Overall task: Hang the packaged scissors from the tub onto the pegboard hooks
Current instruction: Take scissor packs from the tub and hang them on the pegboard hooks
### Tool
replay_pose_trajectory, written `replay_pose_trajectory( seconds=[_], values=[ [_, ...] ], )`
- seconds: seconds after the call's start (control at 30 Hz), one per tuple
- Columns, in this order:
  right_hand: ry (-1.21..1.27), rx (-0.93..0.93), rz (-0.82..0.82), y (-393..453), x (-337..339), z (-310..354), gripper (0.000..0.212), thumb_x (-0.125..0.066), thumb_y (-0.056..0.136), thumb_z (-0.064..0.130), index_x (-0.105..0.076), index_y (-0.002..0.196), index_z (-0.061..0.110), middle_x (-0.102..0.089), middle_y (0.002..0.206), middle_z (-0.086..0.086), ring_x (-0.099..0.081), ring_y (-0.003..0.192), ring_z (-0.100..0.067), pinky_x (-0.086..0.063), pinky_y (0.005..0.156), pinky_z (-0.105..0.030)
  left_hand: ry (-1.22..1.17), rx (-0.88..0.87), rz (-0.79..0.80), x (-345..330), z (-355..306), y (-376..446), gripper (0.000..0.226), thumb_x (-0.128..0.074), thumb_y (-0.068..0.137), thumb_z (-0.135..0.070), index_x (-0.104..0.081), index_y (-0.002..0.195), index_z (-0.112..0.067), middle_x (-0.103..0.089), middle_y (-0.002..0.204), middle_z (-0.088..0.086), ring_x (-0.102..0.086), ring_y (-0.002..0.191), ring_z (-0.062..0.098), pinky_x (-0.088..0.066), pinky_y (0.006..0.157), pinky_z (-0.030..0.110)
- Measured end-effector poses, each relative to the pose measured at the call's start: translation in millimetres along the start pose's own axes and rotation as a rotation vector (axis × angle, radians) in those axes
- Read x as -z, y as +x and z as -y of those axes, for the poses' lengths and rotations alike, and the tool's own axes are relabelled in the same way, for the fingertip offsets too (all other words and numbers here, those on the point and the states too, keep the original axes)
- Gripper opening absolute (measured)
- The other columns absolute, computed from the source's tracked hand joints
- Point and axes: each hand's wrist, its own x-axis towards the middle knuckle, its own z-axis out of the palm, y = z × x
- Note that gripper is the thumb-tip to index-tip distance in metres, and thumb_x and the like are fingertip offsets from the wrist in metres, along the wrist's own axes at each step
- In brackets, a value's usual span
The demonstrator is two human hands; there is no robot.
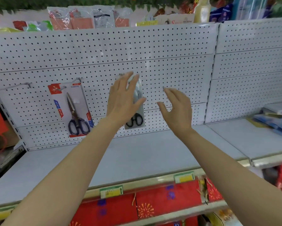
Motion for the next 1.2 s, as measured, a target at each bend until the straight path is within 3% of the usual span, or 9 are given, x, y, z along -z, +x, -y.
replay_pose_trajectory(
  seconds=[0.1, 0.27, 0.47, 0.73, 0.97, 1.07, 1.2],
  values=[
    [-0.131, 0.122, -0.031, 2, 40, -8, 0.044, -0.067, 0.088, 0.029, -0.064, 0.126, 0.007, -0.066, 0.121, -0.010, -0.061, 0.111, -0.032, -0.043, 0.095, -0.044, 0.045, -0.109, 0.006, 7, -28, -6, 0.076, -0.065, 0.085, -0.047, -0.035, 0.148, -0.017, -0.031, 0.154, 0.004, -0.030, 0.139, 0.030, -0.025, 0.114, 0.047],
    [-0.287, 0.235, -0.068, -10, 101, -20, 0.045, -0.064, 0.088, 0.031, -0.064, 0.126, 0.006, -0.066, 0.119, -0.011, -0.062, 0.107, -0.032, -0.042, 0.092, -0.042, 0.038, -0.265, 0.027, 5, -84, -22, 0.074, -0.061, 0.088, -0.046, -0.034, 0.149, -0.015, -0.032, 0.154, 0.007, -0.033, 0.138, 0.030, -0.025, 0.112, 0.042],
    [-0.424, 0.152, 0.002, -74, 159, -67, 0.046, -0.063, 0.088, 0.031, -0.063, 0.127, 0.006, -0.067, 0.118, -0.012, -0.061, 0.107, -0.032, -0.041, 0.092, -0.041, -0.105, -0.359, 0.111, -41, -156, -68, 0.071, -0.059, 0.088, -0.044, -0.036, 0.148, -0.013, -0.035, 0.153, 0.007, -0.034, 0.138, 0.030, -0.023, 0.111, 0.041],
    [-0.553, -0.093, 0.183, -226, 211, -139, 0.044, -0.064, 0.085, 0.026, -0.065, 0.122, 0.004, -0.068, 0.113, -0.013, -0.064, 0.102, -0.034, -0.045, 0.087, -0.043, -0.249, -0.448, 0.402, -158, -231, -197, 0.069, -0.068, 0.080, -0.037, -0.047, 0.140, -0.009, -0.046, 0.144, 0.012, -0.045, 0.128, 0.034, -0.033, 0.104, 0.044],
    [-0.653, -0.308, 0.319, -361, 242, -185, 0.042, -0.064, 0.087, 0.024, -0.064, 0.124, 0.005, -0.067, 0.114, -0.013, -0.061, 0.101, -0.034, -0.044, 0.087, -0.044, -0.315, -0.552, 0.767, -248, -287, -337, 0.071, -0.077, 0.071, -0.031, -0.053, 0.134, -0.009, -0.051, 0.140, 0.010, -0.049, 0.124, 0.032, -0.038, 0.102, 0.043],
    [-0.673, -0.407, 0.375, -419, 254, -196, 0.042, -0.066, 0.085, 0.021, -0.064, 0.123, 0.004, -0.068, 0.114, -0.013, -0.063, 0.098, -0.037, -0.046, 0.085, -0.045, -0.301, -0.660, 0.955, -283, -308, -405, 0.069, -0.082, 0.061, -0.033, -0.062, 0.122, -0.006, -0.059, 0.129, 0.012, -0.059, 0.115, 0.031, -0.048, 0.095, 0.039],
    [-0.702, -0.488, 0.434, -485, 264, -206, 0.041, -0.068, 0.082, 0.018, -0.066, 0.120, 0.002, -0.069, 0.110, -0.014, -0.065, 0.094, -0.038, -0.048, 0.083, -0.046, -0.351, -0.701, 1.163, -330, -330, -485, 0.056, -0.080, 0.050, -0.018, -0.071, 0.103, -0.003, -0.068, 0.112, 0.015, -0.069, 0.098, 0.033, -0.056, 0.079, 0.037]
  ],
)
